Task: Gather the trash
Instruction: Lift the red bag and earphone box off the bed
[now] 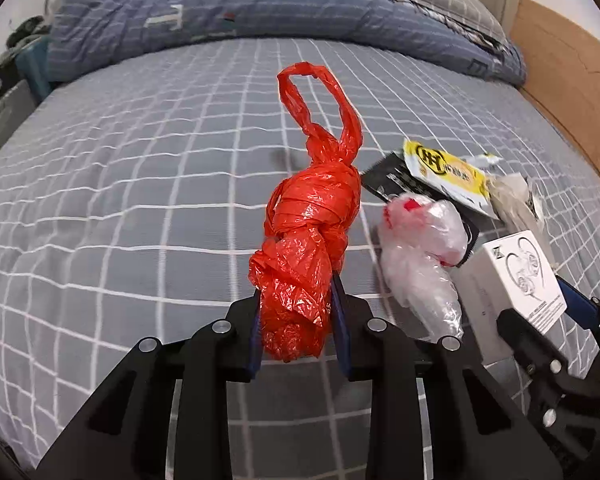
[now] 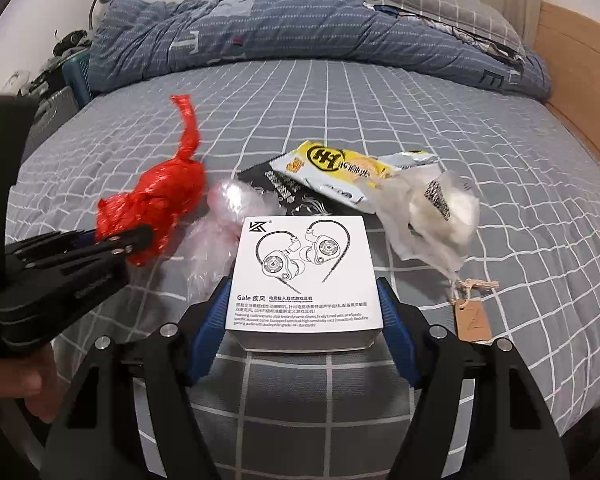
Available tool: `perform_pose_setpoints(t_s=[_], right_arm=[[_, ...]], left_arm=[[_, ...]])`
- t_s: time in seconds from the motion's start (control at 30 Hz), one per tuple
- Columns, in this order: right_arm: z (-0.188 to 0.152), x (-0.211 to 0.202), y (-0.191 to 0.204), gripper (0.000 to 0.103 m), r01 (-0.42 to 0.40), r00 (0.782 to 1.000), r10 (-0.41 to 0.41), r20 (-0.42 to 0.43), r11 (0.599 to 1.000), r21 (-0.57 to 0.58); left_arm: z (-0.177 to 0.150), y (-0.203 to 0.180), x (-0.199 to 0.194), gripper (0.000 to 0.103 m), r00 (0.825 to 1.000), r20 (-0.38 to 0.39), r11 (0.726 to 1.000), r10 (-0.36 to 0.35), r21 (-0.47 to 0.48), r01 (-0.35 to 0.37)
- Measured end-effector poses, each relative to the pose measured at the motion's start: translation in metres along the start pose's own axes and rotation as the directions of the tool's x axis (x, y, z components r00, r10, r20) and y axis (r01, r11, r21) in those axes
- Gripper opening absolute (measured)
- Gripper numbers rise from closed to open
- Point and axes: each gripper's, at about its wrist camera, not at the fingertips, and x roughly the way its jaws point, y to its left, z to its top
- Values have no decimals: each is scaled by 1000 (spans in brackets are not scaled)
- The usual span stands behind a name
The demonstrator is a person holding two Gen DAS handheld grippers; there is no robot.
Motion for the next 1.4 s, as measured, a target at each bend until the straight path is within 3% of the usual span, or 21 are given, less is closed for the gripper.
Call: perform_pose_setpoints(t_s=[0.7,1.4], right_arm=[[2,-21,-2,67,8,999,-8,43,1000,4],[-11,-58,-1,67,5,995,-5,96,1000,-5]], left_arm=[[-26,-4,-45,28,994,81,996,74,40,-78],[-54,-14,-81,28,991,107,995,87,31,-91]])
